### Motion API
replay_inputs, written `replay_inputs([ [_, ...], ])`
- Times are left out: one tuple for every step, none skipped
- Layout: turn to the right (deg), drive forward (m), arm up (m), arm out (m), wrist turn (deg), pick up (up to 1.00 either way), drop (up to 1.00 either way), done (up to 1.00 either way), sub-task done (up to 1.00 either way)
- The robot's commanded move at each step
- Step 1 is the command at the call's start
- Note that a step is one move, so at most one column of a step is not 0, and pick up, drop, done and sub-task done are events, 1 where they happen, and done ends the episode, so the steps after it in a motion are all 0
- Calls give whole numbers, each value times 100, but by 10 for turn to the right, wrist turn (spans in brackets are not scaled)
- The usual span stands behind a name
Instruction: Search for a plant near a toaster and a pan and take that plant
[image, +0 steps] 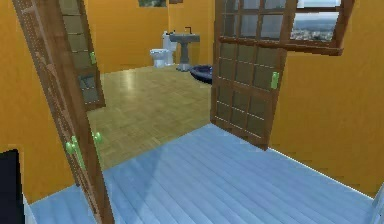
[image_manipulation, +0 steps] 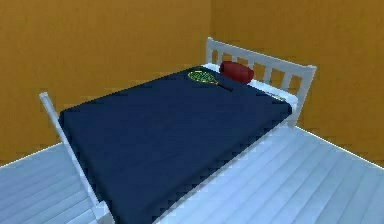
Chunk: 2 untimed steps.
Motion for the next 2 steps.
replay_inputs([
  [-30, 0, 0, 0, 0, 0, 0, 0, 0],
  [0, 100, 0, 0, 0, 0, 0, 0, 0],
])
